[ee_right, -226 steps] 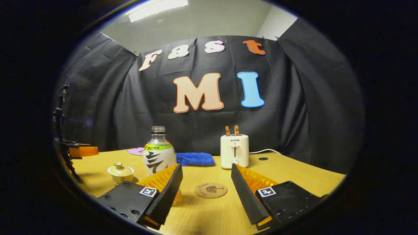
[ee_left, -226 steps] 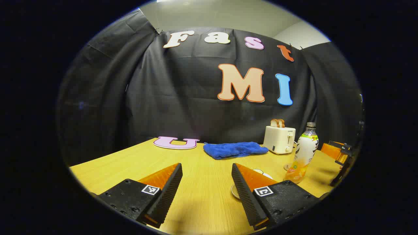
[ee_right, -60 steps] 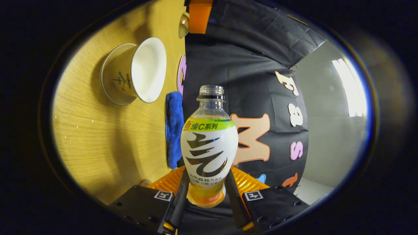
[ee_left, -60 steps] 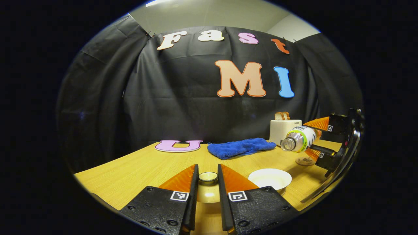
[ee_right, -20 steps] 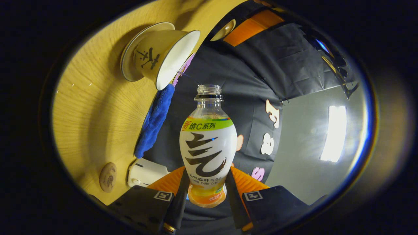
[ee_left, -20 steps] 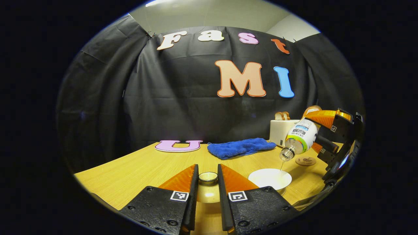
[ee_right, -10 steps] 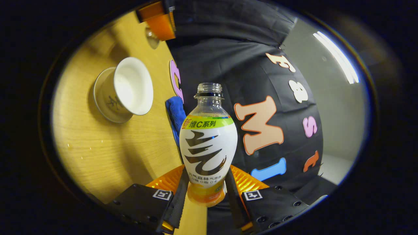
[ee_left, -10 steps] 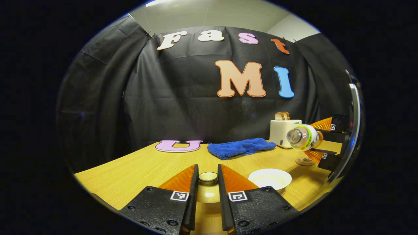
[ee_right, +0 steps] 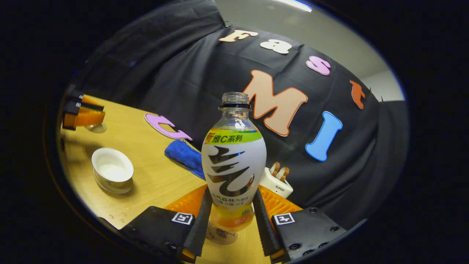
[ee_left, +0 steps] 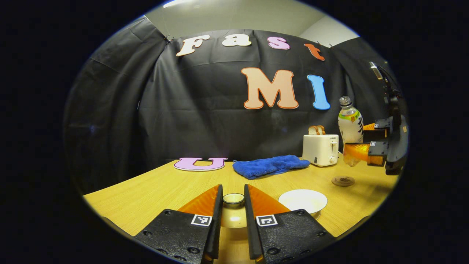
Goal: Open the teacup lid with one hand, grasp the water bottle and pour water into the teacup with the other hand; after pouring, place the water bottle on the coaster and then close the teacup lid.
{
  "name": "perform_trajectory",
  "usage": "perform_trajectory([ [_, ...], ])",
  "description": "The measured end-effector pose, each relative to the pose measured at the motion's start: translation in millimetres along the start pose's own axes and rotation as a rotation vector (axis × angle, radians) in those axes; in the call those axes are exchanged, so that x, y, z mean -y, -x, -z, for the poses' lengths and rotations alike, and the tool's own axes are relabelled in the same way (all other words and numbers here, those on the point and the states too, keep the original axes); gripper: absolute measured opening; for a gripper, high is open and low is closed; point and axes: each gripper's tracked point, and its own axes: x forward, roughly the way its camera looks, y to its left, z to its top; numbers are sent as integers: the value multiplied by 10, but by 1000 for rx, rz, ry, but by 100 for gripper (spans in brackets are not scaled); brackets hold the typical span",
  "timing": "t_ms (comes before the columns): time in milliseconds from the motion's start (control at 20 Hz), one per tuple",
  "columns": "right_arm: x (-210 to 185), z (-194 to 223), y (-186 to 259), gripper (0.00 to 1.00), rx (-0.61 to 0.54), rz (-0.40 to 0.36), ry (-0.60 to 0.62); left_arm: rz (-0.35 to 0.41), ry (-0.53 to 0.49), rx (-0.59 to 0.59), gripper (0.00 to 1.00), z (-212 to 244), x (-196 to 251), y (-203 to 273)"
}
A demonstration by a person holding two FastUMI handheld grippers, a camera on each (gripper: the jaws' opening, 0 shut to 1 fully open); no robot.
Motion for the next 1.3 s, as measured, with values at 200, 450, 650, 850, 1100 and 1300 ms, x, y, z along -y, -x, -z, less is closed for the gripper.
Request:
perform_trajectory([
  [200,83,225,-84,67,-55,-36,-220,0,0,0,29,-4,0,-1],
  [450,170,506,-218,64,-103,-22,-390,0,0,0,29,0,-3,4],
  [650,189,727,-205,66,-139,-13,-431,0,0,0,29,2,2,-3],
  [850,184,877,-250,66,-161,-7,-501,0,0,0,29,-2,-3,4],
  [1100,295,964,-261,66,-165,31,-541,0,0,-1,29,-3,-1,-2],
  [1300,289,985,-250,65,-162,28,-535,0,0,0,29,-5,-1,-4],
])
